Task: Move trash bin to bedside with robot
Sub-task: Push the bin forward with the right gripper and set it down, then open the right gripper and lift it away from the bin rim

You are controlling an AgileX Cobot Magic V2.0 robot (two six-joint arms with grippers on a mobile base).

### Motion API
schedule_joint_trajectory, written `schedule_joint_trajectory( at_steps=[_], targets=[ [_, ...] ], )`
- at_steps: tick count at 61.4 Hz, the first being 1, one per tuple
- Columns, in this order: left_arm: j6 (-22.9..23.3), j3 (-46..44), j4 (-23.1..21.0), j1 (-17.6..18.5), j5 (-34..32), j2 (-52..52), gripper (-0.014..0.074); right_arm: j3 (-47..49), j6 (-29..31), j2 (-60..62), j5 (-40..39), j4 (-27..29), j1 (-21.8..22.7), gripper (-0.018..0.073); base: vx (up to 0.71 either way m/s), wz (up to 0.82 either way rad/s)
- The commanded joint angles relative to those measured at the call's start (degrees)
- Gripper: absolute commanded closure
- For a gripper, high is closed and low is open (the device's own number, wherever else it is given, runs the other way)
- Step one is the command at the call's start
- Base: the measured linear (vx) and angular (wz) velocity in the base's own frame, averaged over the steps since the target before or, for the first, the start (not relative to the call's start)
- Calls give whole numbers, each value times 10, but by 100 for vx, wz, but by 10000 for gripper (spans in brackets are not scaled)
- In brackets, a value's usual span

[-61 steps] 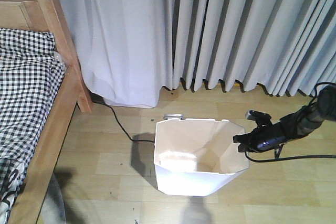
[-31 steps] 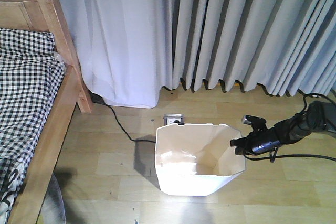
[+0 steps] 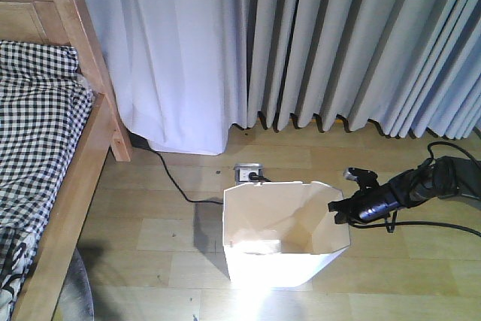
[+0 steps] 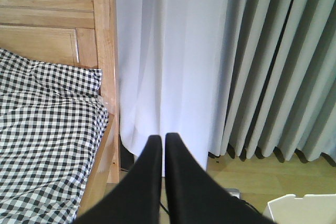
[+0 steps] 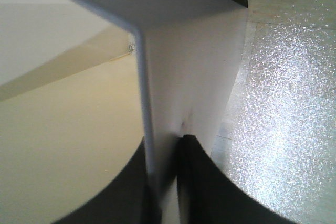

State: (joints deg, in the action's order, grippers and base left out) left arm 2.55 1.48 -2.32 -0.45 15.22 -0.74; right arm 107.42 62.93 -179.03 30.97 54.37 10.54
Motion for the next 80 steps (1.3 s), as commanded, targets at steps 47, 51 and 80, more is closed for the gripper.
schedule_joint_trajectory(
  at_steps=[47,51,80],
  targets=[
    [3,11,-3,0,-38,-8,602,15,-5,32,27,42,1,335,0,0],
    [3,11,-3,0,-38,-8,602,15,-5,32,19,42,1,298,0,0],
    [3,11,-3,0,-38,-8,602,72,-5,32,32,43,1,169,0,0]
  ],
)
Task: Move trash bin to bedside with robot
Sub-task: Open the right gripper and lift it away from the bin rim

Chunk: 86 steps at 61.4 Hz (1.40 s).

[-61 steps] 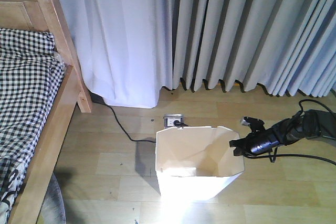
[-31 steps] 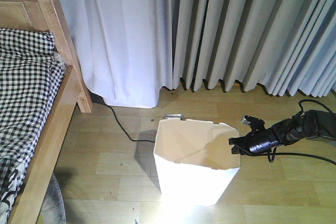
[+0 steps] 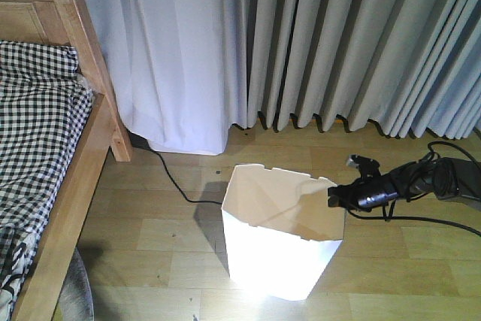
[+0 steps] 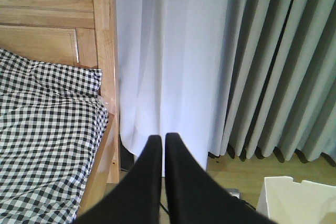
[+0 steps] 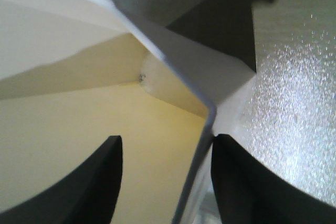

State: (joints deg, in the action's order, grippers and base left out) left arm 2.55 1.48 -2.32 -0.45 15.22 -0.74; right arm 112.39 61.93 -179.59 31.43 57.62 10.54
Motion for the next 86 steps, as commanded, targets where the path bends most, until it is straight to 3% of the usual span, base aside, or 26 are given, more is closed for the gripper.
schedule_joint_trajectory(
  at_steps=[1,38,44,55,66,73,86],
  targets=[
    [3,11,-3,0,-38,-8,602,25,5,38,29,11,1,169,0,0],
    [3,11,-3,0,-38,-8,602,1,-2,61,39,25,3,172,0,0],
    [3,11,-3,0,-38,-8,602,-55,13,86,25,39,3,172,0,0],
    [3,11,-3,0,-38,-8,602,-209,137,192,-23,129,3,172,0,0],
    [3,11,-3,0,-38,-8,602,-375,230,335,-122,203,2,172,0,0],
    [3,11,-3,0,-38,-8,602,-449,274,440,-125,202,1,172,0,0],
    [3,11,-3,0,-38,-8,602,-542,286,659,-135,183,1,172,0,0]
  ],
)
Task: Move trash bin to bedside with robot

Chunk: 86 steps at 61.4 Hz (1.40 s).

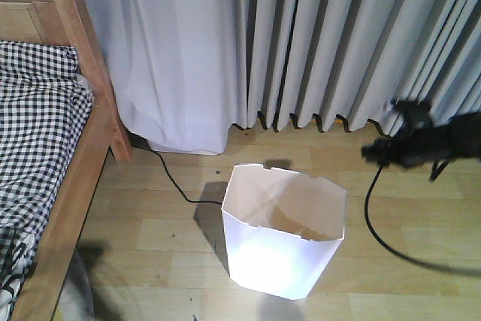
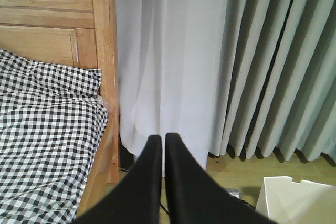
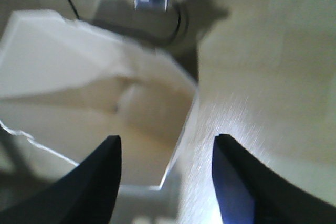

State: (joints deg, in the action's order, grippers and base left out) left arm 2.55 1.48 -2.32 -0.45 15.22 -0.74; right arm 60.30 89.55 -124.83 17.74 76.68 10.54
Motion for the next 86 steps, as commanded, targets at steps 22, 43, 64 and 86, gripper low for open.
schedule_joint_trajectory(
  at_steps=[22,43,64,86],
  targets=[
    [3,11,-3,0,-38,-8,602,-127,-3,447,-55,-38,1,172,0,0],
    [3,11,-3,0,-38,-8,602,-215,-3,682,-66,52,1,172,0,0],
    [3,11,-3,0,-38,-8,602,-320,45,897,-120,115,-46,172,0,0],
    [3,11,-3,0,-38,-8,602,-442,59,1039,-253,169,-113,197,0,0]
  ],
)
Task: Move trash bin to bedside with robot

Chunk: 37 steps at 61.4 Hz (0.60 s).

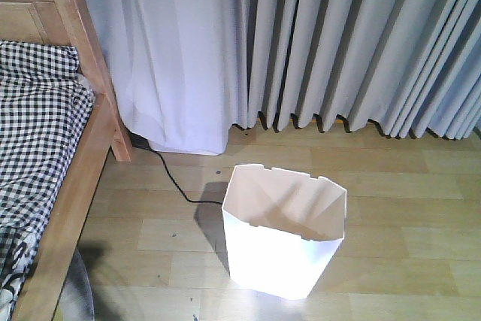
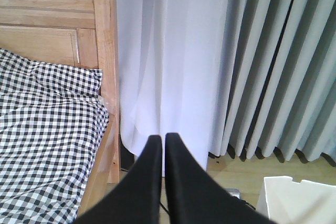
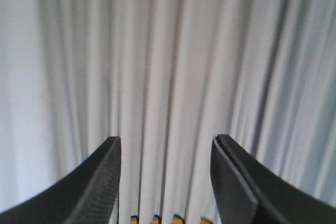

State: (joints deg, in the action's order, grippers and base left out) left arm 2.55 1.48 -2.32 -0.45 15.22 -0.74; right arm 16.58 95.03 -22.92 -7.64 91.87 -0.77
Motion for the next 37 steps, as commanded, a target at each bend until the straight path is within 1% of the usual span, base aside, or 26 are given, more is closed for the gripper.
schedule_joint_trajectory(
  at_steps=[1,7,13,18,20,21,28,37],
  targets=[
    [3,11,-3,0,-38,-8,602,-9,4,26,9,18,0,206,0,0],
    [3,11,-3,0,-38,-8,602,-19,4,44,76,17,0,284,0,0],
    [3,11,-3,0,-38,-8,602,-19,4,45,134,9,0,398,0,0],
    [3,11,-3,0,-38,-8,602,-19,4,45,137,9,0,508,0,0],
    [3,11,-3,0,-38,-8,602,-19,4,45,128,9,0,565,0,0],
    [3,11,-3,0,-38,-8,602,-19,4,45,124,9,0,575,0,0],
    [3,11,-3,0,-38,-8,602,-19,4,45,76,16,0,570,0,0],
    [3,11,-3,0,-38,-8,602,-19,4,45,76,43,0,568,0,0]
  ],
)
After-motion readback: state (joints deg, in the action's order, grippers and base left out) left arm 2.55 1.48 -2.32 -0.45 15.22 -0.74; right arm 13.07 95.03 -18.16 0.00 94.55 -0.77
